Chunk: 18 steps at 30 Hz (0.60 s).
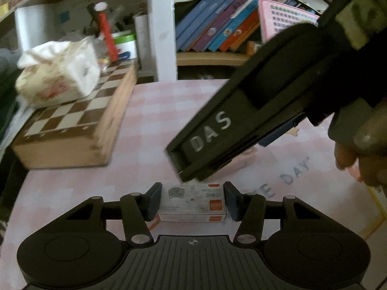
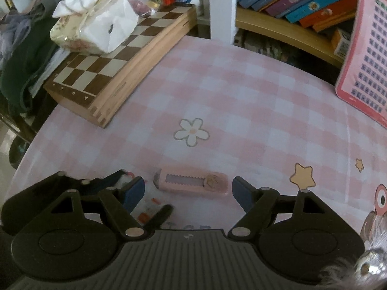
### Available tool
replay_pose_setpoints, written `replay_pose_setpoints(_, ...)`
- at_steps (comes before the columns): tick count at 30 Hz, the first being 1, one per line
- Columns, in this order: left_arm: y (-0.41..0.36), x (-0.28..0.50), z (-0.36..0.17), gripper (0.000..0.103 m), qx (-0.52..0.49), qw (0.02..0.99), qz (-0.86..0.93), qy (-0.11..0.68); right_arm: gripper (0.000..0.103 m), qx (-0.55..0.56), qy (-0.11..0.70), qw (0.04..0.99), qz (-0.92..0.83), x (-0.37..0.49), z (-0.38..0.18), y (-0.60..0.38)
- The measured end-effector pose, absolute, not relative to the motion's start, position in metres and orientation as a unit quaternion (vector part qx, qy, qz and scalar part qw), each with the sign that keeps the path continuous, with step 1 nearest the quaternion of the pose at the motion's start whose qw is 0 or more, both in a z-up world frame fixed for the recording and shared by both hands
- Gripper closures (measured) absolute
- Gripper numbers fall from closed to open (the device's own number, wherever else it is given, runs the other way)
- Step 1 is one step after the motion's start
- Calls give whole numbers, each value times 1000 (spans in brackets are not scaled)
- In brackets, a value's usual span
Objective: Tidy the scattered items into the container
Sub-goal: 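Close the left tool on the white card box while the right tool grasps the pink knife, then lift and carry the white card box and pink knife over the yellow box with both tools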
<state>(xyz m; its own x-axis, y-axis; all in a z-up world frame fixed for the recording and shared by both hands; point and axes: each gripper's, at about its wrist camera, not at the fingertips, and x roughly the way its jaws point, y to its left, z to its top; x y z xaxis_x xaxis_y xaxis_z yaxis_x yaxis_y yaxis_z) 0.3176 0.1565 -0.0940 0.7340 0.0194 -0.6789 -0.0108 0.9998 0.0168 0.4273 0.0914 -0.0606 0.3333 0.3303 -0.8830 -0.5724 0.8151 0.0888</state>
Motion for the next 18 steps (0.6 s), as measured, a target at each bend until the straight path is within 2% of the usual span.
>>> replay_pose_setpoints(5,171,300,-91,50,-12,927,33,373,20,-135,501,809,276,429,-67,101)
replay_pose_setpoints(13,185,288,-82,50,-28,928,45,369,20,-147,501,814,255,429,-76,106)
replay_pose_setpoints(16,188,285,-78,50,-30,928,45,368,27,-149,496,815,261,427,-74,105)
replay_pose_setpoints(18,187,281,-74,50,-34,929,43,366,27,-150,495,815,261,426,-74,104)
